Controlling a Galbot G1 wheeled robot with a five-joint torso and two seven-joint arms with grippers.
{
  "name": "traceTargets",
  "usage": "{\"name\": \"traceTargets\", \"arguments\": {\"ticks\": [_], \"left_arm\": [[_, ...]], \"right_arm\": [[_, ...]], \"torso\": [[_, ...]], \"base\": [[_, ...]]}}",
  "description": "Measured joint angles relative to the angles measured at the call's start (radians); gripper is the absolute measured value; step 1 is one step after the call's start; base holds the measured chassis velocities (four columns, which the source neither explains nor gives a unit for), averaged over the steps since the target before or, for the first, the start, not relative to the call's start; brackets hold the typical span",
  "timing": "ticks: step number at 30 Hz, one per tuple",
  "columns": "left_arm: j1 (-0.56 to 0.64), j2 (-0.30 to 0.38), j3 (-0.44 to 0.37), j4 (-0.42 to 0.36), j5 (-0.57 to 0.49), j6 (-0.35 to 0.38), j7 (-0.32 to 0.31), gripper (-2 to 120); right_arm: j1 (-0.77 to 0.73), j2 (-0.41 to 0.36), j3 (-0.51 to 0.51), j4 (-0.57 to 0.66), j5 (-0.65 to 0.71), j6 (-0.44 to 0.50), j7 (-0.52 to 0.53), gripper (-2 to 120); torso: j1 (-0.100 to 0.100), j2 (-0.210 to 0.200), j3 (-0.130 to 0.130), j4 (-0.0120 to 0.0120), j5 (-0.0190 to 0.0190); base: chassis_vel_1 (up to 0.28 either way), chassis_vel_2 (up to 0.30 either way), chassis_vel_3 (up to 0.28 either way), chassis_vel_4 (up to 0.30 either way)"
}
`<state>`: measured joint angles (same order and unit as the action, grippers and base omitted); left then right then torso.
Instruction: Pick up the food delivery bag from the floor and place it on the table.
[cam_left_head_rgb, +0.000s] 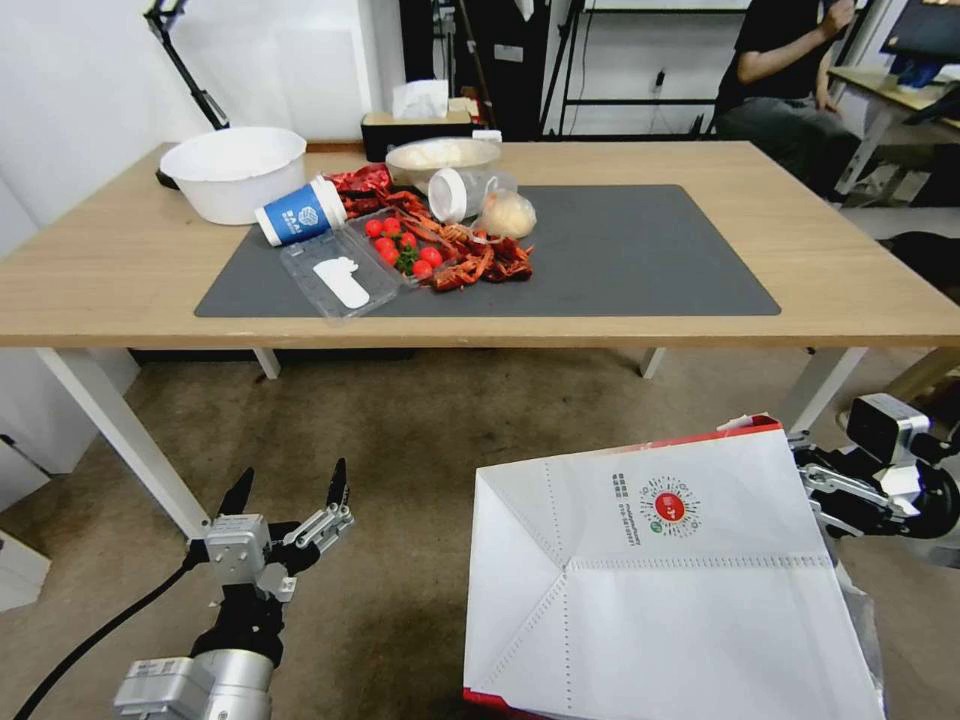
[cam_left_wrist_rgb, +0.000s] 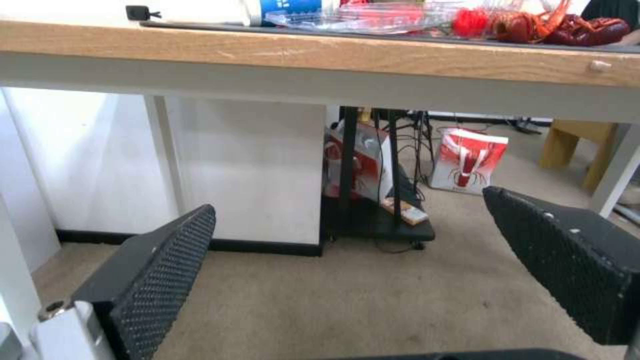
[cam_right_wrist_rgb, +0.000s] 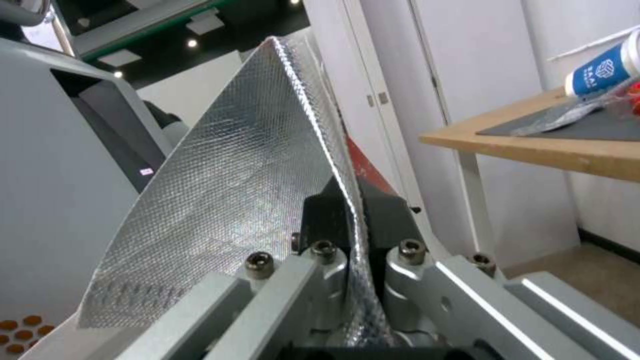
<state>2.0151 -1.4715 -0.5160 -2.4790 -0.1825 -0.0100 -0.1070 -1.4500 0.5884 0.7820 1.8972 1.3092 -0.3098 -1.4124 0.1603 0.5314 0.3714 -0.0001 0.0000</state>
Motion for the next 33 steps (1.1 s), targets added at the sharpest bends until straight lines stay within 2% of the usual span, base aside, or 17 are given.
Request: {"name": "traceTargets", "arguments": {"ticks": [6,30,33], "left_arm": [[0.003,-0.001,0.000,-0.002,0.001,0.000,-0.001,100],[-0.004,-0.003,0.001,0.002,0.003,-0.001,0.000,100],[-0.004,-0.001,0.000,0.003,0.002,-0.001,0.000,100]], "right_arm": [[-0.001,0.000,0.000,0.004,0.002,0.000,0.000,0],[-0.001,-0.002,0.003,0.004,0.004,0.000,0.002,0],[0.001,0.001,0.000,0.003,0.004,0.000,0.004,0]], "torso": [[0.012,0.033,0.020,0.0000,0.0000],[0.027,0.067,0.040,0.0000,0.0000],[0.031,0.081,0.049,0.0000,0.0000]], "base": [[0.000,0.000,0.000,0.000],[0.000,0.000,0.000,0.000],[0.000,0.000,0.000,0.000]]}}
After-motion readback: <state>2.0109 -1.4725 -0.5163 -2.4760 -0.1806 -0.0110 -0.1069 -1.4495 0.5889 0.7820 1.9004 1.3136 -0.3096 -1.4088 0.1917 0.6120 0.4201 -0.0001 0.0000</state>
